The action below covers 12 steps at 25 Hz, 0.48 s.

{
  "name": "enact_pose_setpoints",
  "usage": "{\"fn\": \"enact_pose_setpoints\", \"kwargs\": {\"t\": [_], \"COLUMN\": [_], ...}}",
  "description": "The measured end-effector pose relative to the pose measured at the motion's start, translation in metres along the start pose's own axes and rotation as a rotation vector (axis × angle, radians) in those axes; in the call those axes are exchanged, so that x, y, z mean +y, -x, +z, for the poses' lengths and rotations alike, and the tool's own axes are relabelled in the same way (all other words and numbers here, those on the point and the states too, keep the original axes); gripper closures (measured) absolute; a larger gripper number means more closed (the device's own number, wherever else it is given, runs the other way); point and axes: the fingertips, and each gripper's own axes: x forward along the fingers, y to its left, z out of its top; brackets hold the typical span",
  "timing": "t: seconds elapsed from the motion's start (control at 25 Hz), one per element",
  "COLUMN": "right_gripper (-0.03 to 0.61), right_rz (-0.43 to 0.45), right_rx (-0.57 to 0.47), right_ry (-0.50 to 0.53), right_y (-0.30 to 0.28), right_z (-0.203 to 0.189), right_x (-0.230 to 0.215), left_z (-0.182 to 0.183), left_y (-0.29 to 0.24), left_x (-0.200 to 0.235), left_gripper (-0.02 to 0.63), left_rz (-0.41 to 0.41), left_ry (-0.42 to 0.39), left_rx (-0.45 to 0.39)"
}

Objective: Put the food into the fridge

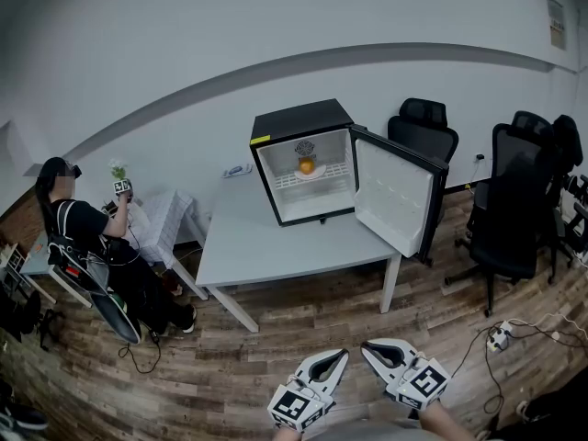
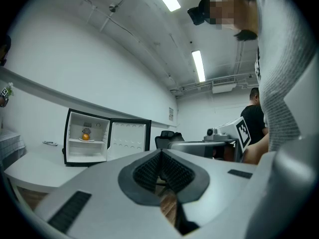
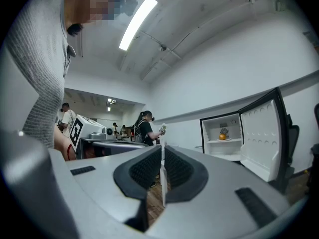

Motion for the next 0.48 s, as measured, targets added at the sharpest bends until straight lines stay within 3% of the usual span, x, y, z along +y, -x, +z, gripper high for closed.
{"fn": "enact_pose_setpoints", "kwargs": {"t": [0.48], "right_gripper": [0.565], "right_rz": [0.003], "right_rx": [-0.005], "right_ry": [-0.002], "right_y": [0.0018], "right_z": [-0.0010], "right_x": [-0.0058], "left_z": [-0.0034], "left_y": [-0.0072], "left_x": [-0.0017], "left_gripper": [0.603], "left_rz": [0.001], "left_ry": [0.008], "left_rx": [0.011]}}
